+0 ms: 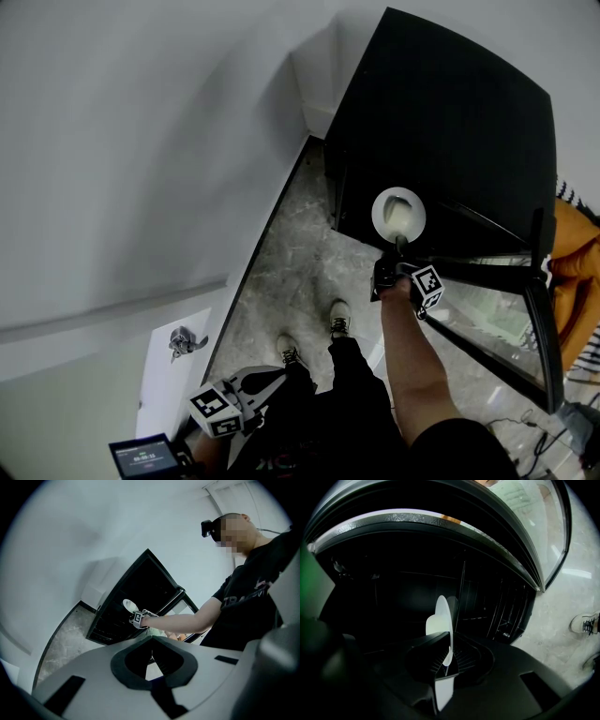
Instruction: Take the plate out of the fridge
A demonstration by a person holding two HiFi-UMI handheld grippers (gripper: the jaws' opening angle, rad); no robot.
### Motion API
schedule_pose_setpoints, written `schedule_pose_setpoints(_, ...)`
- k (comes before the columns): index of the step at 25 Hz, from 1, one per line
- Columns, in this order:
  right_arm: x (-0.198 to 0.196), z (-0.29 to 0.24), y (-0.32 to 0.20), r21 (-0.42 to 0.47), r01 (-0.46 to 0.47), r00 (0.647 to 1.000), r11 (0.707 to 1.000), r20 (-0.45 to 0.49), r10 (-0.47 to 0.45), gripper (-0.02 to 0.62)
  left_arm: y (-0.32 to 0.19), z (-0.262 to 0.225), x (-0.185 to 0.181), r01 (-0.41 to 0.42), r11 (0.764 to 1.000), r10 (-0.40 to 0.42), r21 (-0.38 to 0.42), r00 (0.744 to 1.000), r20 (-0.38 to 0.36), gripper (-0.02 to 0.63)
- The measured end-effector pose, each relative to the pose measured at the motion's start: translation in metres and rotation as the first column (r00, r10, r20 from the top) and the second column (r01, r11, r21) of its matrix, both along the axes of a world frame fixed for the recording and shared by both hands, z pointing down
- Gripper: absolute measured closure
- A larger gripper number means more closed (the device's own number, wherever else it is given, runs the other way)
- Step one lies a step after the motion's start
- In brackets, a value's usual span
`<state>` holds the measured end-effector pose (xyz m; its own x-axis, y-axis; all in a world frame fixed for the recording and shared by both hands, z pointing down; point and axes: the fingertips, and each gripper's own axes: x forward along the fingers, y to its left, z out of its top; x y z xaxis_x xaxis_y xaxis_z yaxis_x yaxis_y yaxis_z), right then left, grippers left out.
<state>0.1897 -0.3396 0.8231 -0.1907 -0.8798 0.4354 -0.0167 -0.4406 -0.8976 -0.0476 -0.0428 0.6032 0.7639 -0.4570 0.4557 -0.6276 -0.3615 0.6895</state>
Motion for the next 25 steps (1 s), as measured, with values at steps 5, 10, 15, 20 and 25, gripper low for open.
schedule_pose_setpoints(5,0.001,-0.009,-0.003,0.039,0.027,0.999,0.999,-0.026,-0.026,0.574,0.000,-0.001,-0.002,0.005,1.000,-0.005,0.007,1.000,0.001,0.601)
schedule_pose_setpoints(10,0.002,-0.015,-0.004,0.067,0.052,0.998,0.996,-0.047,-0.049,0.577,0.004,-0.004,-0.002,-0.003,1.000,0.003,0.022,1.000,-0.004,0.601)
schedule_pose_setpoints(15,0.003,-0.014,0.002,0.084,0.064,0.996,0.994,-0.059,-0.060,0.577,0.006,-0.005,-0.006,-0.002,1.000,0.002,0.029,1.000,-0.004,0.601)
schedule_pose_setpoints(20,0.004,-0.016,0.014,0.120,0.079,0.996,0.990,-0.060,-0.072,0.577,0.010,-0.004,-0.012,0.002,0.999,-0.002,0.040,1.000,-0.003,0.601)
schedule_pose_setpoints(25,-0.010,-0.051,0.035,0.133,0.092,0.996,0.987,-0.036,-0.087,0.577,0.008,-0.014,-0.016,0.009,0.996,-0.004,0.085,0.998,-0.056,0.601)
